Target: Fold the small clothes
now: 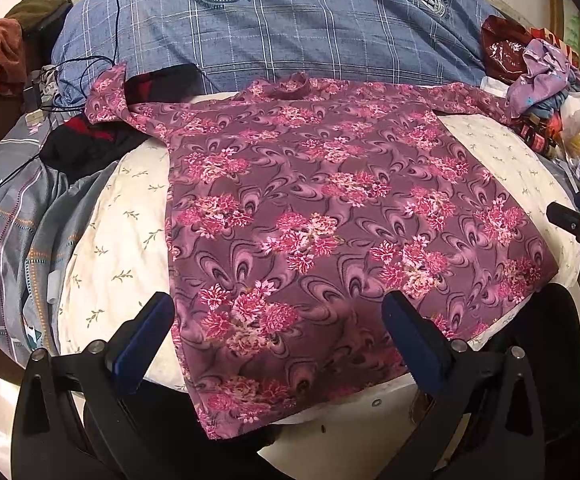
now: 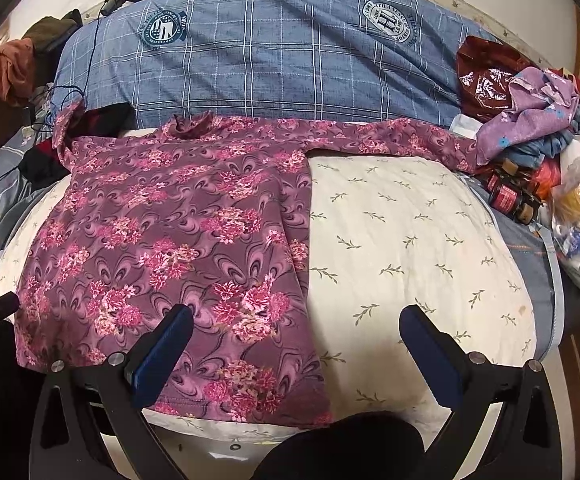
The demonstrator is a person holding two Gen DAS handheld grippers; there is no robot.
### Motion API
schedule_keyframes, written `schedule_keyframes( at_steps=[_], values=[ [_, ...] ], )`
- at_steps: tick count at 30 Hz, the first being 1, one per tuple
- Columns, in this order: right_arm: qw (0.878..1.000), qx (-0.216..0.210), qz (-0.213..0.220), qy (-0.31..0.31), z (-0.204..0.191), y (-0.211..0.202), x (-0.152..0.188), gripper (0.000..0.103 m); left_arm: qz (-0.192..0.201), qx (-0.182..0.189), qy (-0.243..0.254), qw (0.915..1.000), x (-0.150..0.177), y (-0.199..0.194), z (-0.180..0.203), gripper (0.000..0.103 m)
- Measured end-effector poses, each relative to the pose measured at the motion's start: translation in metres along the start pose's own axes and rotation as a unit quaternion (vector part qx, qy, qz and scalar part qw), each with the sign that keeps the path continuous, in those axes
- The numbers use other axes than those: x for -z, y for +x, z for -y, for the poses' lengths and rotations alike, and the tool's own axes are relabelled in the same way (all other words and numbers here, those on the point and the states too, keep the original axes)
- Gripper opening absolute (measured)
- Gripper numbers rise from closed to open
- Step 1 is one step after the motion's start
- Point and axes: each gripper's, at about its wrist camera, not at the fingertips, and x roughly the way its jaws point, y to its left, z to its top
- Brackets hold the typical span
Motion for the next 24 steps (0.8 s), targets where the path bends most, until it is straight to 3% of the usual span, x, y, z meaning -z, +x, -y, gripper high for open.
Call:
schedule_keyframes(
  at_steps=[8,12,15,18,20,24],
  values=[
    [0.999,-0.025,-0.011,0.016,0.008,0.011,0.0,0.103,-0.019,-0.001,-0.008,0.9998,-0.004,0.011,-0.009,0.103],
    [0.998,-0.031,-0.01,0.056,0.036,0.023,-0.006,0.102,-0.033,-0.003,-0.043,0.9985,-0.018,0.022,-0.042,0.103],
    [0.995,-0.04,0.0,0.086,0.059,0.034,-0.015,0.101,-0.065,-0.009,-0.074,0.9951,-0.029,0.043,-0.077,0.103],
    [0.989,-0.08,0.0,0.125,0.078,0.056,-0.027,0.091,-0.111,-0.005,-0.12,0.9865,-0.033,0.072,-0.107,0.103],
    [0.983,-0.109,-0.01,0.15,0.085,0.08,-0.036,0.078,-0.141,0.014,-0.157,0.9774,-0.031,0.087,-0.119,0.103],
    [0.979,-0.124,-0.055,0.154,0.074,0.124,-0.043,0.055,-0.159,0.046,-0.184,0.9688,-0.024,0.099,-0.116,0.103]
  ],
)
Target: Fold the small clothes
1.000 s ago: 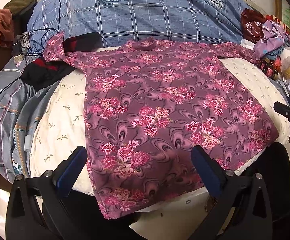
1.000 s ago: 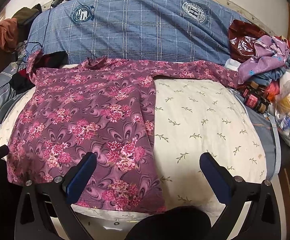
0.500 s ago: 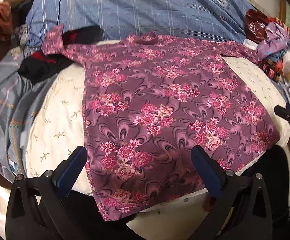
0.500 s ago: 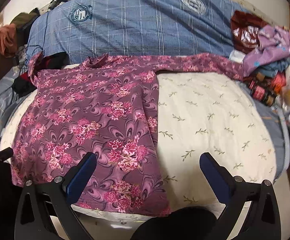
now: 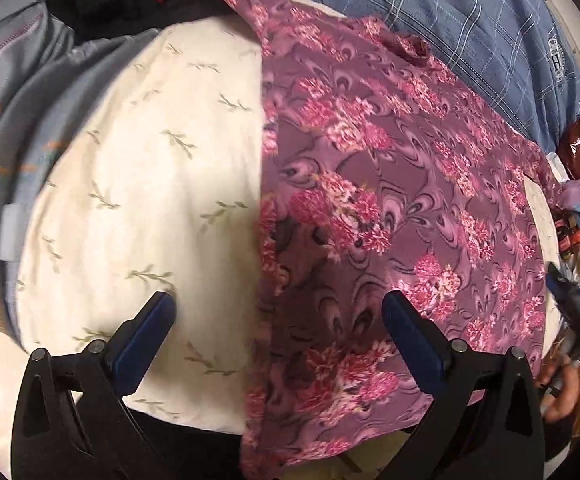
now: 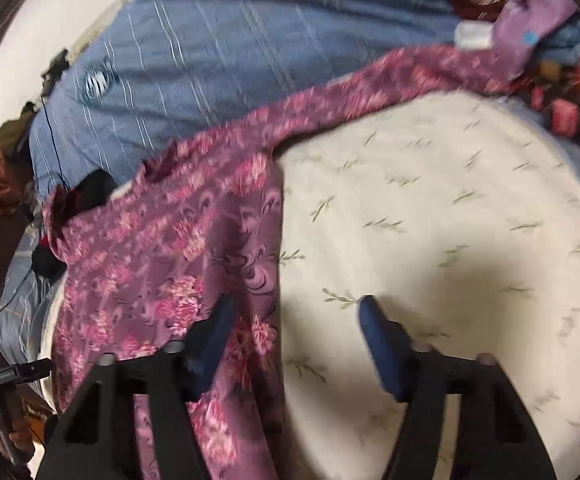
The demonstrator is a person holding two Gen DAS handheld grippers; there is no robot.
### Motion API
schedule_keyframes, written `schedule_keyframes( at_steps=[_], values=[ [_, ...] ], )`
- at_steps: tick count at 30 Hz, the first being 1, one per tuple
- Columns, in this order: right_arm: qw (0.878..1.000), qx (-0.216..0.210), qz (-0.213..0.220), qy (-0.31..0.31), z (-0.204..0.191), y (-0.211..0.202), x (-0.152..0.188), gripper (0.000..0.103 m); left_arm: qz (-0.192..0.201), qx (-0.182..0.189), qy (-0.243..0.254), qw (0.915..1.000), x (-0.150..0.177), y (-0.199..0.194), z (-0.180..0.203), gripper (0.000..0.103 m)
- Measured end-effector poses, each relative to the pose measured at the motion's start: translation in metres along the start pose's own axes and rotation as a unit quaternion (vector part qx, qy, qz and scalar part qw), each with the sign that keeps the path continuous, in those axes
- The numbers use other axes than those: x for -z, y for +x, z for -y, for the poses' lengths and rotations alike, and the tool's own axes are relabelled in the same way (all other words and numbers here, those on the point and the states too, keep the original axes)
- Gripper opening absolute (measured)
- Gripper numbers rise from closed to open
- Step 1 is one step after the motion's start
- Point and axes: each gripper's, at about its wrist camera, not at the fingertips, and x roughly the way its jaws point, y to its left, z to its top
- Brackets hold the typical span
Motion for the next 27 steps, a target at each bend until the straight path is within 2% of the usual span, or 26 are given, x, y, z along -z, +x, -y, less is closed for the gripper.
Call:
schedule_keyframes(
  at_steps=[1,2,3,5,6,7,8,10,12,13,15,16,18,19,21,22,23,25,26,27],
  values=[
    [1.0,0.001,-0.012,-0.006,-0.003,0.008,0.001,0.051,0.0,-0.001,0.004,1.0,0.003,0.001,0.003,0.103],
    [1.0,0.01,-0.017,-0.023,-0.011,0.015,0.004,0.051,-0.002,0.006,0.006,1.0,0.003,0.001,0.006,0.103],
    [0.999,0.017,-0.004,-0.046,-0.018,0.014,0.007,0.051,0.0,0.015,0.01,0.9998,0.002,0.003,0.009,0.103],
    [0.996,-0.007,-0.016,-0.082,-0.035,0.018,0.012,0.04,-0.001,0.027,0.021,0.9994,0.002,0.005,0.014,0.103],
    [0.994,0.0,-0.02,-0.106,-0.043,0.02,0.015,0.035,0.0,0.03,0.024,0.9992,0.001,0.006,0.017,0.103],
    [0.992,0.002,-0.022,-0.121,-0.047,0.021,0.017,0.017,0.001,0.03,0.029,0.9991,0.0,0.007,0.02,0.103],
    [0.991,-0.011,-0.029,-0.128,-0.048,0.023,0.018,0.004,0.003,0.027,0.032,0.9991,-0.001,0.008,0.022,0.103],
    [0.992,-0.018,-0.032,-0.122,-0.045,0.021,0.016,0.004,0.001,0.026,0.031,0.9992,-0.003,0.007,0.024,0.103],
    [0.993,0.002,0.0,-0.121,-0.034,0.003,0.008,0.003,-0.002,0.037,0.023,0.999,-0.004,0.002,0.019,0.103],
    [0.994,0.009,0.011,-0.11,-0.024,-0.002,0.003,0.003,0.001,0.037,0.018,0.9991,-0.004,-0.001,0.015,0.103],
    [0.998,0.022,0.002,-0.06,0.008,-0.004,-0.006,0.004,0.003,0.026,0.012,0.9996,-0.005,-0.002,0.006,0.103],
    [0.999,0.009,-0.019,-0.038,0.02,-0.003,-0.006,0.004,-0.002,0.022,0.007,0.9997,-0.005,-0.001,0.001,0.103],
    [1.0,-0.003,-0.017,-0.024,0.025,-0.011,0.0,0.012,-0.009,0.032,-0.003,0.9994,-0.004,-0.002,-0.007,0.103],
    [0.999,-0.04,-0.023,-0.003,0.029,-0.017,0.007,0.012,-0.009,0.042,-0.007,0.9991,-0.003,-0.003,-0.01,0.103],
    [0.996,-0.07,-0.037,0.032,0.037,-0.023,0.021,0.03,-0.008,0.07,-0.014,0.9974,0.002,-0.007,-0.015,0.103],
    [0.995,-0.079,-0.043,0.043,0.039,-0.025,0.032,0.044,-0.012,0.079,-0.015,0.9967,0.003,-0.006,-0.014,0.103],
    [0.994,-0.083,-0.049,0.047,0.039,-0.027,0.044,0.047,-0.017,0.092,-0.014,0.9955,0.006,-0.005,-0.012,0.103],
    [0.992,-0.093,-0.066,0.044,0.036,-0.027,0.065,0.046,-0.022,0.103,-0.004,0.9944,0.011,-0.002,-0.003,0.103],
    [0.992,-0.101,-0.07,0.035,0.032,-0.026,0.076,0.034,-0.02,0.103,0.007,0.9945,0.014,-0.001,0.004,0.102],
    [0.993,-0.097,-0.069,0.018,0.023,-0.026,0.082,0.018,-0.016,0.093,0.017,0.9954,0.017,-0.001,0.011,0.098]
  ],
)
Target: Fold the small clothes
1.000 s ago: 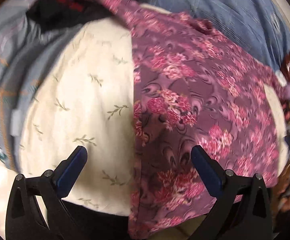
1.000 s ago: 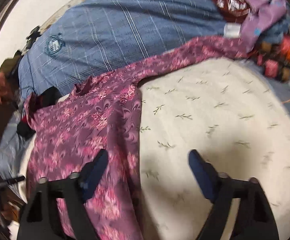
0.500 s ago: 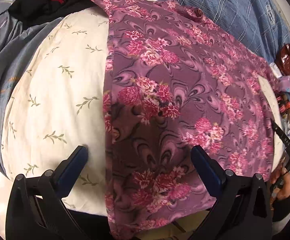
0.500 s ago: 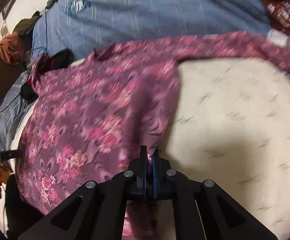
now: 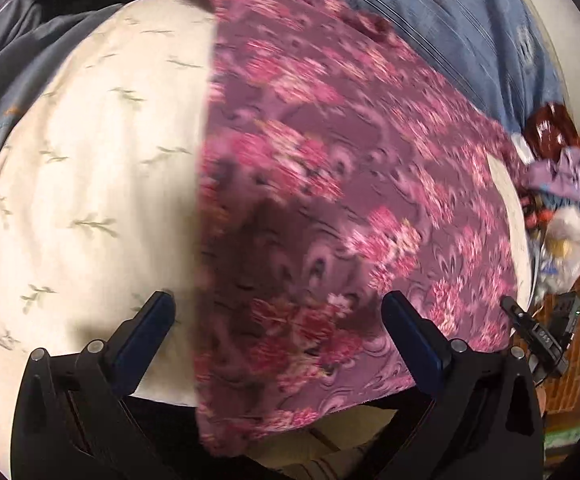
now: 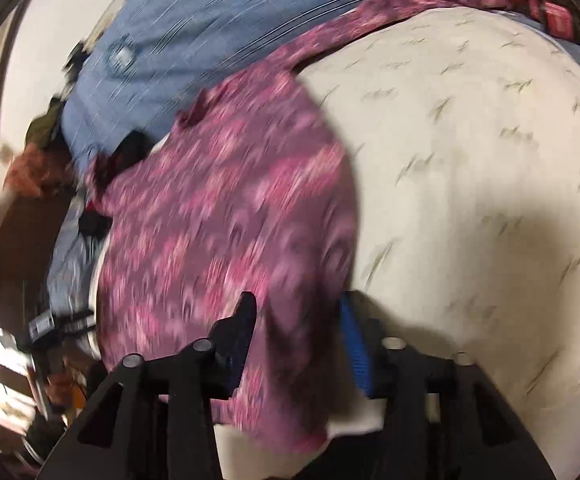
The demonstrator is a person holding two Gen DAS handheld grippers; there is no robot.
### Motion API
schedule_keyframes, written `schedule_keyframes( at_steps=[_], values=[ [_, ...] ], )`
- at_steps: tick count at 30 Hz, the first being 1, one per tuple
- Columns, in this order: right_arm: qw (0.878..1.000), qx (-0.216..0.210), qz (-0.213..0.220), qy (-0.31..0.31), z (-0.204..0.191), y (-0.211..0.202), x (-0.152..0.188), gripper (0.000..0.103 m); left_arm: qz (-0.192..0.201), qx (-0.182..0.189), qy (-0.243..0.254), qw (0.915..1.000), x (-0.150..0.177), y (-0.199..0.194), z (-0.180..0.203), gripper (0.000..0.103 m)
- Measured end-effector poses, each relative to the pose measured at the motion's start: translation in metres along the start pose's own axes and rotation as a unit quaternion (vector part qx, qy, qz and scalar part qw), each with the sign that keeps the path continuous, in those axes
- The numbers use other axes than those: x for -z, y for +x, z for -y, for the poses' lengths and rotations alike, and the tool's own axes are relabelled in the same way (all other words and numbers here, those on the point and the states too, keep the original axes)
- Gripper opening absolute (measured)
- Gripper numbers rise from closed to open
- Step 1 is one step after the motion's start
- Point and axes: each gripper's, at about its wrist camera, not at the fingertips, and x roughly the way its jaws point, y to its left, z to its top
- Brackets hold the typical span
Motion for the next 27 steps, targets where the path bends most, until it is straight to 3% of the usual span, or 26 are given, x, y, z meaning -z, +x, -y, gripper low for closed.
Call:
schedule_keyframes(
  at_steps=[1,2,4,5,7,8,10,12,14,15,17,19,21,22,23,25,27],
  values=[
    [1.0,0.008,-0.006,-0.021,-0.007,0.003,0.004,0.006,0.001,-0.01,0.007,0.9999,-0.001,0.002,0.006,0.077],
    [0.999,0.01,0.002,-0.033,-0.014,-0.002,0.005,0.006,-0.002,-0.017,0.016,0.9997,-0.001,0.0,0.012,0.047],
    [0.998,-0.001,0.042,-0.043,-0.021,-0.03,-0.001,0.005,-0.018,-0.027,0.02,0.9993,-0.001,-0.003,0.014,0.026],
    [0.995,0.013,0.078,-0.064,-0.028,-0.053,-0.006,0.005,-0.023,-0.05,0.024,0.9982,-0.001,-0.003,0.013,0.026],
    [0.988,0.069,0.086,-0.111,-0.036,-0.067,-0.01,0.005,-0.03,-0.067,0.03,0.9968,0.003,0.001,0.008,0.026],
    [0.983,0.113,0.056,-0.133,-0.035,-0.059,-0.01,0.008,-0.025,-0.067,0.032,0.9969,0.006,0.0,0.006,0.026],
    [0.981,0.146,-0.028,-0.121,-0.019,-0.037,-0.006,0.011,-0.026,-0.076,0.039,0.9961,0.007,-0.002,0.008,0.026],
    [0.989,0.119,-0.026,-0.08,-0.003,-0.043,-0.006,0.011,-0.027,-0.074,0.041,0.996,0.007,-0.007,0.011,0.026],
    [0.997,0.071,0.023,-0.024,0.01,-0.06,-0.015,0.018,-0.027,-0.063,0.046,0.9966,0.005,-0.012,0.014,0.034],
    [0.998,0.057,0.037,-0.012,0.012,-0.063,-0.019,0.023,-0.027,-0.056,0.048,0.9969,0.004,-0.013,0.018,0.039],
    [0.996,0.038,0.075,0.009,0.015,-0.062,-0.028,0.055,-0.017,-0.048,0.057,0.9971,0.001,-0.013,0.029,0.051],
    [0.996,0.04,0.083,0.019,0.018,-0.044,-0.042,0.06,-0.01,-0.053,0.069,0.9962,-0.001,-0.008,0.039,0.058],
    [0.998,0.019,0.059,0.021,0.019,-0.021,-0.041,0.051,-0.012,-0.062,0.071,0.9954,-0.002,0.002,0.045,0.059],
    [0.999,0.011,0.043,0.015,0.016,-0.009,-0.039,0.018,-0.015,-0.068,0.07,0.9951,-0.002,0.006,0.046,0.059],
    [1.0,0.011,0.026,-0.008,0.007,0.001,-0.039,0.007,-0.019,-0.074,0.07,0.9947,-0.003,0.007,0.047,0.059],
    [0.998,0.026,0.042,-0.035,-0.003,-0.008,-0.042,0.007,-0.012,-0.072,0.072,0.9947,-0.003,0.002,0.048,0.059],
    [0.995,0.038,0.087,-0.041,-0.006,-0.036,-0.049,0.007,-0.002,-0.074,0.069,0.9949,-0.003,-0.002,0.045,0.059]
  ],
)
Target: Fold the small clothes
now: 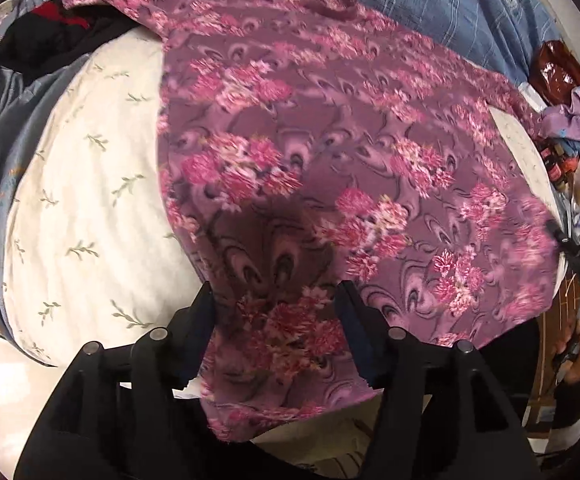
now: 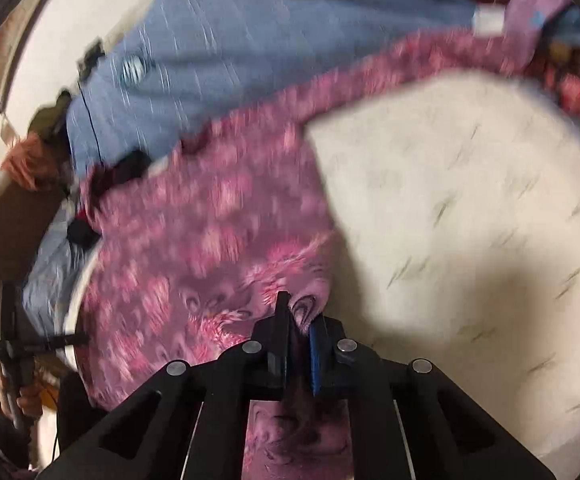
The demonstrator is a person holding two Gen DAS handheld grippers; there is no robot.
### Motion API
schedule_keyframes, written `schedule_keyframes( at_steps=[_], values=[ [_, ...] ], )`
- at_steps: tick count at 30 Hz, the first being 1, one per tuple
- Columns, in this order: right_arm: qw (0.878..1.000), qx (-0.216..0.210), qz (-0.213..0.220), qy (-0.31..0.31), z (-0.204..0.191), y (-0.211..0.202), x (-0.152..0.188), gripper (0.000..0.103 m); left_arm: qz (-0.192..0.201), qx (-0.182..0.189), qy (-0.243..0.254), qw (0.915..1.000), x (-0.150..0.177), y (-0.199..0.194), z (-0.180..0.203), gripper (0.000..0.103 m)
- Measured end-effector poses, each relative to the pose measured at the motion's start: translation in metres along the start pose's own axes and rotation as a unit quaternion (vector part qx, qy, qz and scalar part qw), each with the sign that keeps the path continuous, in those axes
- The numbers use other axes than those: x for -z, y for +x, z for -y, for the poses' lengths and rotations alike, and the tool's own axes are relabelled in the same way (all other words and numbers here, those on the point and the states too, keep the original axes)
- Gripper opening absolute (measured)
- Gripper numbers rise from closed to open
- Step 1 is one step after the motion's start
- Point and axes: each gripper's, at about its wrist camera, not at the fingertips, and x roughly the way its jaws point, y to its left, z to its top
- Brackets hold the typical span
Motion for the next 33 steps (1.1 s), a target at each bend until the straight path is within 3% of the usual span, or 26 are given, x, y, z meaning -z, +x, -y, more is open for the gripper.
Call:
schedule_keyframes(
  at_steps=[1,3,4,5,8,10,16,19,22,24,28,31,33],
  values=[
    [1.0,0.01,0.005,-0.004,0.002,-0.002,-0.001,0.007,-0.001,-0.007,-0.003,1.0,-0.001,0.003,-0.002,0.059],
    [0.996,0.078,-0.015,-0.029,0.009,0.007,-0.001,0.006,-0.02,-0.023,-0.009,0.9995,-0.001,0.018,-0.006,0.059],
    [0.993,0.108,-0.042,-0.036,0.016,0.018,0.003,0.006,-0.018,-0.03,-0.006,0.9994,-0.002,0.021,-0.005,0.061],
    [0.992,0.106,-0.07,-0.02,0.029,0.027,0.008,0.005,-0.015,-0.035,0.001,0.9993,-0.002,0.018,-0.001,0.061],
    [0.997,0.053,-0.033,0.038,0.049,0.001,-0.005,0.011,-0.009,-0.011,0.018,0.9997,-0.009,0.005,0.011,0.061],
    [0.997,0.061,0.011,0.049,0.064,-0.022,-0.031,0.012,0.008,0.015,0.024,0.9996,-0.025,-0.007,0.02,0.061],
    [0.982,0.103,0.108,0.117,0.128,-0.043,-0.125,0.045,0.06,0.045,0.011,0.9971,-0.091,-0.003,0.043,0.065],
    [0.975,0.101,0.121,0.158,0.162,-0.021,-0.168,0.053,0.063,0.05,-0.003,0.9967,-0.119,0.024,0.057,0.065],
    [0.964,0.104,0.119,0.214,0.204,0.019,-0.203,0.054,0.036,0.06,-0.025,0.9972,-0.135,0.059,0.064,0.065],
    [0.954,0.105,0.11,0.258,0.222,0.047,-0.213,0.054,0.047,0.056,-0.021,0.9971,-0.137,0.066,0.067,0.067],
    [0.935,0.089,0.105,0.326,0.257,0.096,-0.227,0.058,0.062,0.051,0.009,0.9967,-0.137,0.069,0.076,0.082],
    [0.932,0.098,0.095,0.335,0.266,0.118,-0.235,0.062,0.064,0.041,0.028,0.9967,-0.138,0.075,0.082,0.086],
    [0.933,0.104,0.111,0.326,0.266,0.124,-0.241,0.062,0.067,0.026,0.045,0.9964,-0.138,0.078,0.089,0.089]
  ],
)
